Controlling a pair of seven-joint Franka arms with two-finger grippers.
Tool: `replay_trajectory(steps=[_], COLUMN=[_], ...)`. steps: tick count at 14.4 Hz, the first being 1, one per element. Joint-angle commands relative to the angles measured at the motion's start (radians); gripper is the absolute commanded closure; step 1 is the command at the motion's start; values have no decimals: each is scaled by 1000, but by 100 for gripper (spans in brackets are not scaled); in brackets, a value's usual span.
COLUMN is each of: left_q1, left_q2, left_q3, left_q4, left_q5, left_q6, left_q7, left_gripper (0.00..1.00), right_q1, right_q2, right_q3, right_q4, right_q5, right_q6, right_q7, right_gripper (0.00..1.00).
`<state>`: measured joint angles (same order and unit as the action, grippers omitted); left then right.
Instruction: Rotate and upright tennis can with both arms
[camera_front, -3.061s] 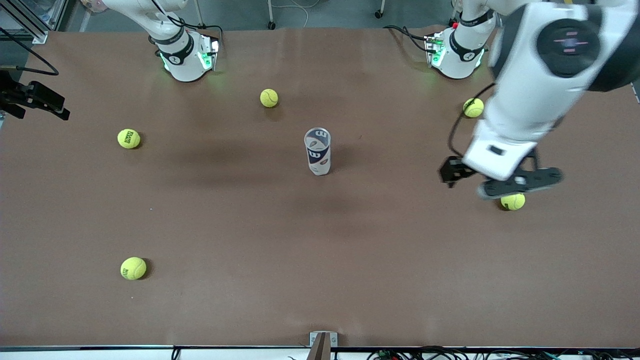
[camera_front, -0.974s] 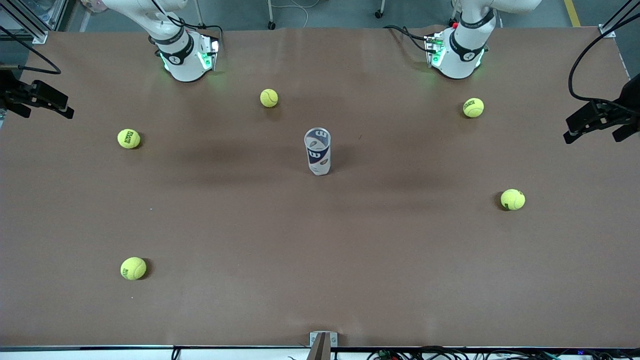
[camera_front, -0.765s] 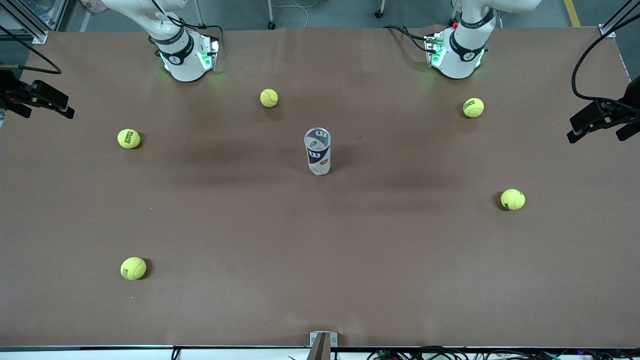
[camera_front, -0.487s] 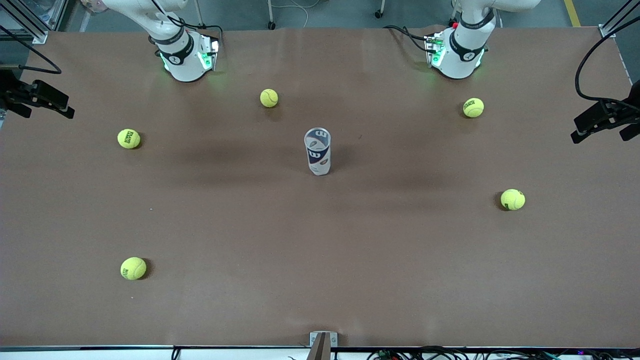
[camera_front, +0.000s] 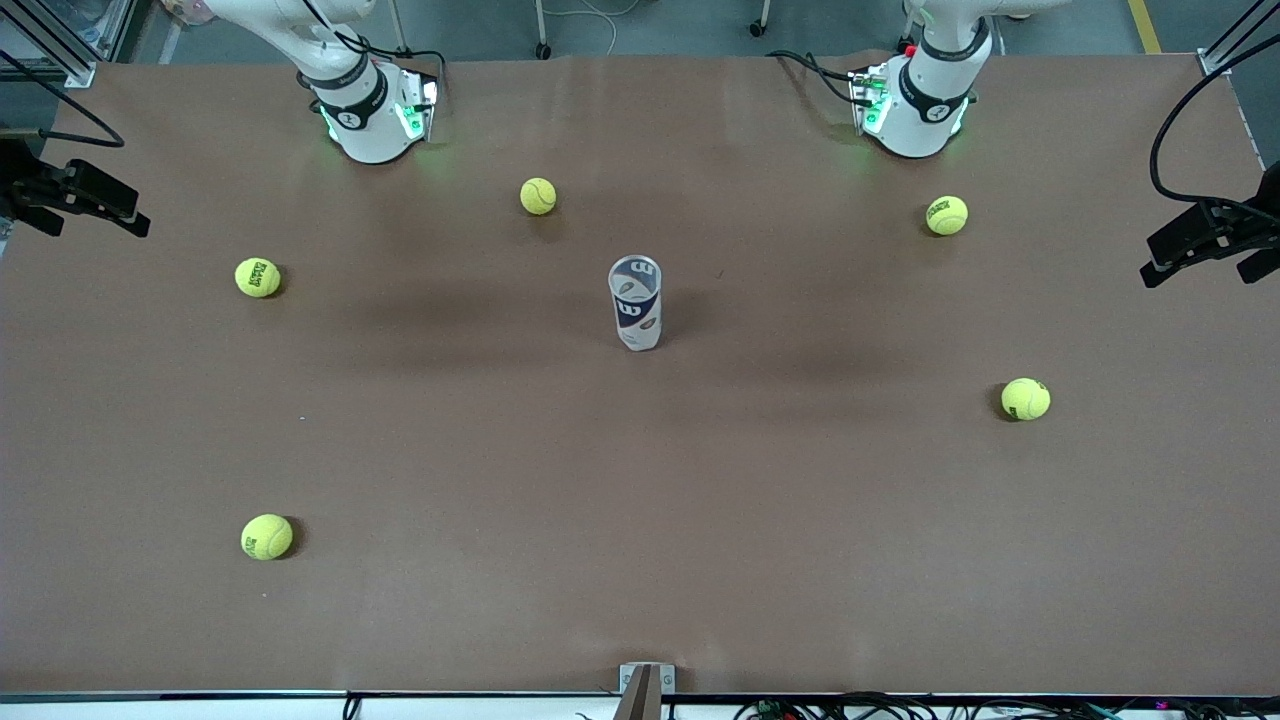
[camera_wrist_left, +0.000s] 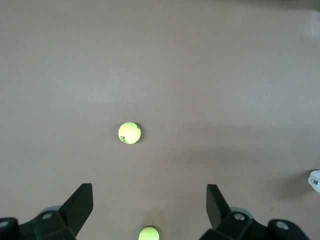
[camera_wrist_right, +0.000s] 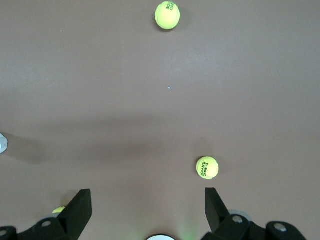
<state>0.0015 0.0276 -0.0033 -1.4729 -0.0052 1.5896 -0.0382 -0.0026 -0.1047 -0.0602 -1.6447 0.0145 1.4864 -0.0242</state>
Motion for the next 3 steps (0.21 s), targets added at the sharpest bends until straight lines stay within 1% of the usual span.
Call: replay_trajectory(steps=[1, 2, 3], left_q1=[-35, -53, -57], left_q2=[8, 8, 9], left_q3=[9, 28, 31], left_q4=[16, 17, 17], left_q5=[13, 14, 16], left_q6=[-2, -2, -2], left_q7=[-14, -14, -16], left_gripper=[0, 0, 0], right_q1=[-2, -2, 0], right_q2=[-36, -36, -36], right_q3=[-1, -3, -3], right_q4=[-33, -33, -35], right_q5=[-7, -7, -8], right_q6=[9, 9, 9], right_q7=[-11, -11, -11], right_gripper=[0, 0, 0])
